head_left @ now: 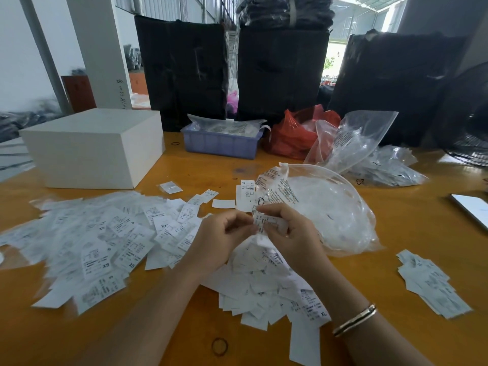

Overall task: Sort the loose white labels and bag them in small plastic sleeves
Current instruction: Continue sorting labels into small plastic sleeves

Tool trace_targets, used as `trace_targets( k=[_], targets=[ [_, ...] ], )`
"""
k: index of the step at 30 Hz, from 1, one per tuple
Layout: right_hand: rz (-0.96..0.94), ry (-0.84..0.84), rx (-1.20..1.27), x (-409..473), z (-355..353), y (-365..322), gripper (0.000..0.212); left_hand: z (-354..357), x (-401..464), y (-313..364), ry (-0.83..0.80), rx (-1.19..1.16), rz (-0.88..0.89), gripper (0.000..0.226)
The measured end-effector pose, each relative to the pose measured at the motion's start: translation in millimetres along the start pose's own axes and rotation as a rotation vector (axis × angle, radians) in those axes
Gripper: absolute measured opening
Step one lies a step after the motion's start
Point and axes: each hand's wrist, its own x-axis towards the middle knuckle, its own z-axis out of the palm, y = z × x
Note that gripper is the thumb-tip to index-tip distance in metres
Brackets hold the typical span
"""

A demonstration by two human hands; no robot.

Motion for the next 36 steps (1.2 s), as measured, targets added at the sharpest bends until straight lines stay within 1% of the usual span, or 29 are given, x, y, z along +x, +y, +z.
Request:
trace_targets(
  k=[3,4,7,9,11,12,15,17,20,22,25,26,28,31,32,34,36],
  targets=[
    [-0.011,-0.037,-0.012,0.1,-3.4,1.8,0.05,0.7,0.3,2.0,-0.017,-0.038,-0.026,0.019],
    [-0.008,-0.037,-0.004,0.1,-3.7,2.5,0.051,0.6,0.3,1.9,-0.02,-0.034,-0.027,0.019],
    [0.01,0.008,0.036,0.3,-1.7,4.6,0.051,0.2,0.1,0.7,-0.029,0.027,-0.02,0.01],
    [0.02,0.004,0.078,1.6,-0.7,5.4,0.05,0.0,0.2,1.1,-0.029,0.024,-0.027,0.01],
    [0.014,-0.057,0.073,1.8,-1.4,5.9,0.049,-0.5,0.4,2.8,-0.026,-0.021,-0.041,0.017],
    [0.015,-0.096,0.062,1.2,-2.0,6.5,0.051,-0.6,0.7,3.2,-0.031,-0.042,-0.048,0.017],
    [0.053,-0.19,0.079,0.0,-3.0,8.0,0.062,-0.5,0.3,5.0,-0.074,-0.089,-0.091,0.006],
    [0.073,-0.217,0.092,0.3,-3.7,7.1,0.067,0.5,-0.5,6.8,-0.105,-0.111,-0.108,0.01],
    [0.109,-0.24,0.159,1.2,-6.9,4.9,0.068,0.6,-1.0,9.8,-0.113,-0.145,-0.119,0.016],
    [0.141,-0.28,0.194,0.8,-8.5,4.3,0.068,0.4,-1.3,9.4,-0.12,-0.136,-0.112,0.014],
    [0.212,-0.352,0.17,-0.7,-8.7,3.5,0.072,1.8,-1.9,7.4,-0.154,-0.096,-0.119,0.002],
    [0.228,-0.355,0.187,-0.5,-8.5,3.8,0.073,2.7,-1.6,5.9,-0.149,-0.075,-0.111,0.007],
    [0.252,-0.28,0.3,1.6,-9.4,6.6,0.068,2.5,-0.8,4.5,-0.087,-0.062,-0.105,0.012],
    [0.376,-0.059,0.528,7.5,-14.2,12.2,0.045,-0.8,1.5,5.1,0.06,-0.122,-0.119,0.013],
    [0.403,-0.021,0.56,8.6,-15.2,13.3,0.036,-1.8,1.9,4.8,0.082,-0.13,-0.118,0.015],
    [0.413,-0.009,0.548,8.8,-15.4,15.3,0.02,-2.3,1.9,5.8,0.083,-0.124,-0.116,0.018],
    [0.395,0.009,0.511,8.5,-15.1,16.1,0.012,-2.1,1.6,6.5,0.078,-0.118,-0.115,0.018]
  ],
)
